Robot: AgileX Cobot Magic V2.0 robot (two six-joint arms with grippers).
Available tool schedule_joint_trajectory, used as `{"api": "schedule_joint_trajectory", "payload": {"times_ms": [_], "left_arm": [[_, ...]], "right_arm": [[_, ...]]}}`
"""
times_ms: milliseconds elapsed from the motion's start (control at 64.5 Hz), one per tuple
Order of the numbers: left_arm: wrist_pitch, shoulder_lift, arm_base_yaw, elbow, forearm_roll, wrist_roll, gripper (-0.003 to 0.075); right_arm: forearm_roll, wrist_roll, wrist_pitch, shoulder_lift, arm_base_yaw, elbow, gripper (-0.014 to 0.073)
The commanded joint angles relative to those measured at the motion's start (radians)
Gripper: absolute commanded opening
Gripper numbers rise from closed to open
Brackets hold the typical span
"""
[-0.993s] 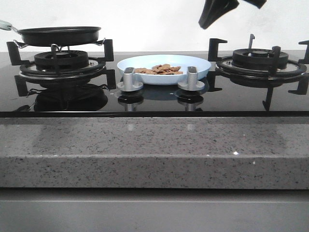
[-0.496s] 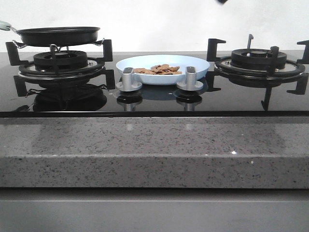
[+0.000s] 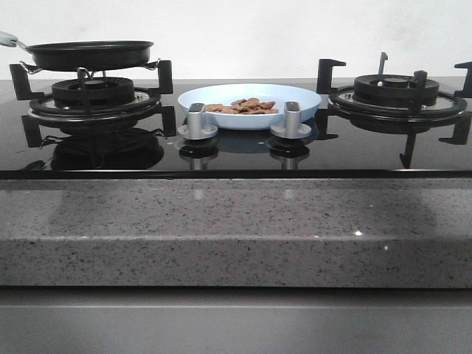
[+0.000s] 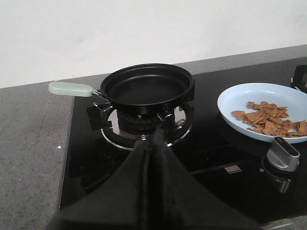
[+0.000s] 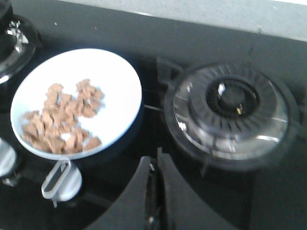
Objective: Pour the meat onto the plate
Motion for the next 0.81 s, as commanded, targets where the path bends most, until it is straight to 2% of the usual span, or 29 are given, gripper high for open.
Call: {"api": "schedule_joint_trajectory", "payload": {"times_ms": [0,233,357,543,791], "left_arm": [[-0.083,0.0,-0.007,-0.029,0.001,-0.011,-0.002],[-0.083,0.0,-0.007,-0.029,0.001,-0.011,-0.002],[-0.083,0.0,-0.007,-0.029,0.001,-0.011,-0.002],[-0.083,0.0,-0.007,-0.029,0.001,-0.011,-0.002],[-0.083,0.0,-0.007,-0.029,0.001,-0.011,-0.002]], "right_arm": [[0.001,-0.01,-0.155,-0.127,-0.003,0.127,-0.006],[-0.001,-0.013,-0.39,-0.478,-0.003,0.515,-0.006],[-0.001,-0.013,-0.429,-0.642,-0.003,0.661,-0.006],[-0.001,-0.013,-0.43,-0.788,-0.003,0.754,-0.006],[0.006,-0.013,-0.449,-0.807,-0.003,0.756,-0.006]]}}
